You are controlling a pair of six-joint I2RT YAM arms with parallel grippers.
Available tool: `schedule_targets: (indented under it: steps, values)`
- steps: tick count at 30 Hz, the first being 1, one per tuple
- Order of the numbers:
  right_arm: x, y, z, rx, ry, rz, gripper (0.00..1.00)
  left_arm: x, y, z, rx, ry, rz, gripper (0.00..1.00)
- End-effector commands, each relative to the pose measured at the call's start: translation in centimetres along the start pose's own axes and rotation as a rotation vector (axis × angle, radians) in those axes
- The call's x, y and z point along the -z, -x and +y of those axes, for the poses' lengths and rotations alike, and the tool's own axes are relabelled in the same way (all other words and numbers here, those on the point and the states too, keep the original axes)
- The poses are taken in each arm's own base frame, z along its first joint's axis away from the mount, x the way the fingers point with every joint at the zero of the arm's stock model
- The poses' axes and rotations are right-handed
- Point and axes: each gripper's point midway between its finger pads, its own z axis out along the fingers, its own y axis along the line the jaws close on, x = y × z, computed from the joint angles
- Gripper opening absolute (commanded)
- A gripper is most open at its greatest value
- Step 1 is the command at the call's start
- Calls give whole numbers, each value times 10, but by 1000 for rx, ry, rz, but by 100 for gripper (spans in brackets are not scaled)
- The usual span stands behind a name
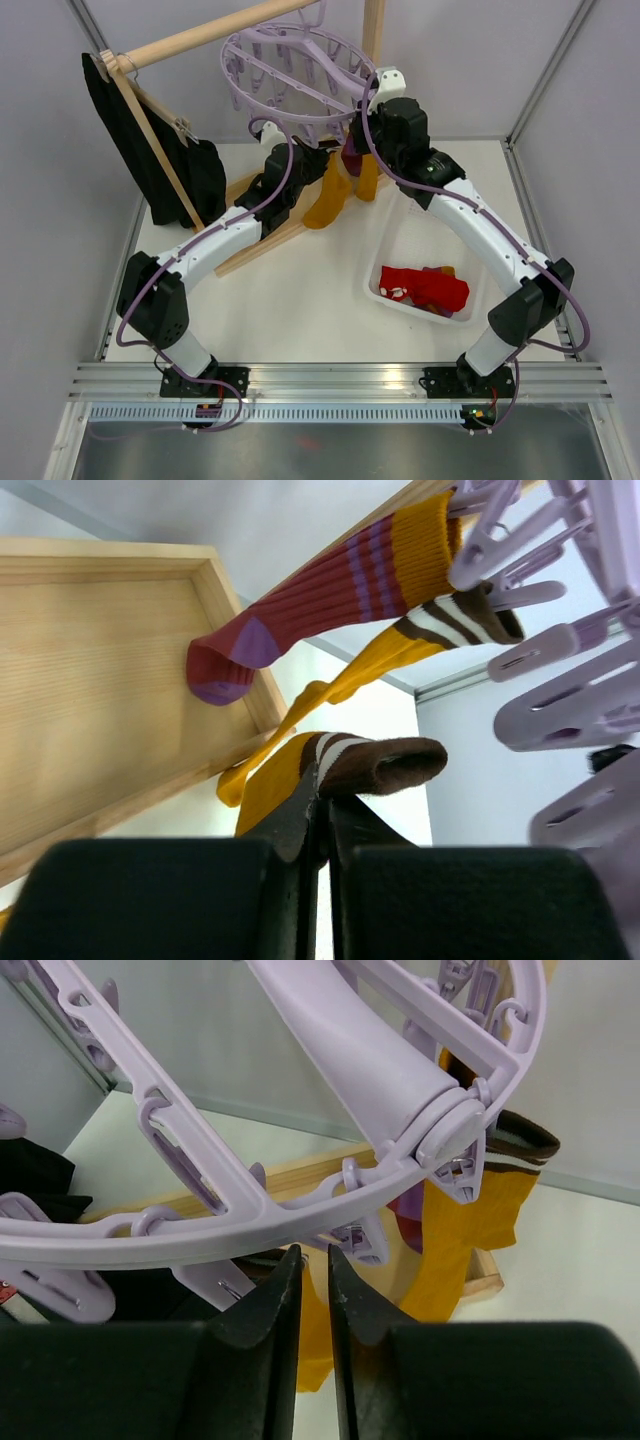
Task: Clip the socks to the hanger
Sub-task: Open the clamp at the hanger.
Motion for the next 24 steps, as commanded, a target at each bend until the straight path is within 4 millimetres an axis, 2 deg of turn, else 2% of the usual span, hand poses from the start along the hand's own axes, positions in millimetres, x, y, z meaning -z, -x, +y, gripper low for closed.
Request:
schedule_targets:
  steps: [1,5,15,19,24]
  values:
    - [16,28,-5,-4,-9,-93,23,14,15,-10,-44,-36,-24,2]
    - [21,28,-8,5,-20,-101,32,15,13,-10,-79,-41,-15,2]
    - [30,23,-19,24,-57,-120,38,8,10,-18,-196,-54,32,2]
    - [32,23,-20,45,-56,-146,47,8,12,-19,-228,-56,31,2]
    - [29,20,-21,67,-50,-176,53,9,13,-21,-245,-64,31,2]
